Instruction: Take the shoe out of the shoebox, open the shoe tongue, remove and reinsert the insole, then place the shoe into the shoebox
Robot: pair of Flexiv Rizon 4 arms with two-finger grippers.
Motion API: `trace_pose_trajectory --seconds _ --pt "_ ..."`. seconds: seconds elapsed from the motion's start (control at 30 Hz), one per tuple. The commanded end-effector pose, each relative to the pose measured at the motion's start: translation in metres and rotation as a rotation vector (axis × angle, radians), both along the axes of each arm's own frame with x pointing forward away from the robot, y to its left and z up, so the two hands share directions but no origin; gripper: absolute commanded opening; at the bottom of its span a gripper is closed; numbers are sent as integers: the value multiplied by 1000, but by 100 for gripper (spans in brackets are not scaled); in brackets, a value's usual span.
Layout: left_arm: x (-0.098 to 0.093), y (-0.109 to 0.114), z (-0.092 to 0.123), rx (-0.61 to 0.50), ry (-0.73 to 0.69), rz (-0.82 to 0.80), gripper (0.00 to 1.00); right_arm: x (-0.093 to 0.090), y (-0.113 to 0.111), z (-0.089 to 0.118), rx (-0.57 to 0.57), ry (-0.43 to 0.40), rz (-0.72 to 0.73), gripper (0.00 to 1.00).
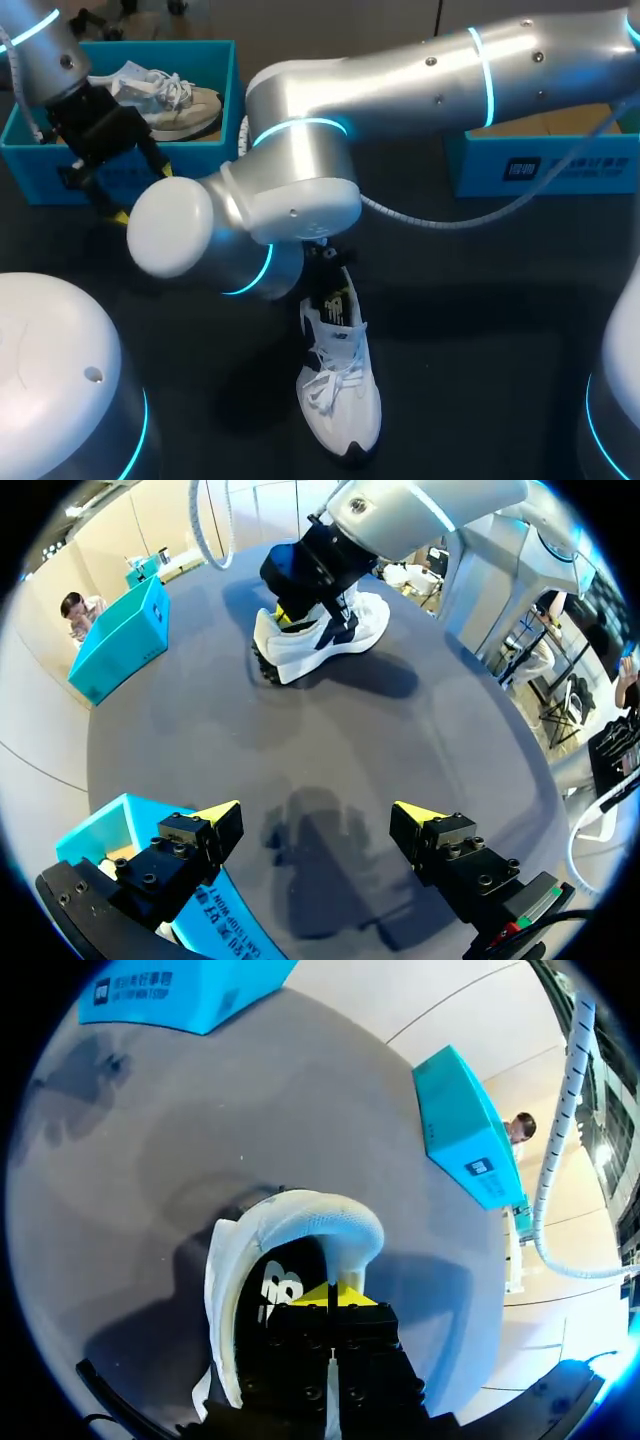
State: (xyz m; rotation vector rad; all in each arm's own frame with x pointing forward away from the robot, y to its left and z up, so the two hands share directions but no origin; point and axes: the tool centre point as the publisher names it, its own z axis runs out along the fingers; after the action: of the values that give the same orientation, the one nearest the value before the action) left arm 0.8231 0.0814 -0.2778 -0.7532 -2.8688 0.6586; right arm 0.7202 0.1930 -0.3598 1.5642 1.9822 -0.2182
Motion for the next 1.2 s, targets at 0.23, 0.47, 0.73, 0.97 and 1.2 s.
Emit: trace_pose_trajectory --seconds 0.23,0.47,0.73,0.97,1.2 --pt "-1 0 1 4 -1 0 100 4 -1 -25 107 -155 -309 0" --pt "-1 0 1 4 -1 0 100 7 -5 -42 113 -117 -320 0" --pt "-1 0 1 4 -1 0 100 2 5 -34 185 -94 -305 0" --pt "-1 0 1 4 -1 0 100 -1 6 0 241 -93 -298 0" --pt "-1 0 1 4 -1 0 100 6 10 -14 387 16 -296 0"
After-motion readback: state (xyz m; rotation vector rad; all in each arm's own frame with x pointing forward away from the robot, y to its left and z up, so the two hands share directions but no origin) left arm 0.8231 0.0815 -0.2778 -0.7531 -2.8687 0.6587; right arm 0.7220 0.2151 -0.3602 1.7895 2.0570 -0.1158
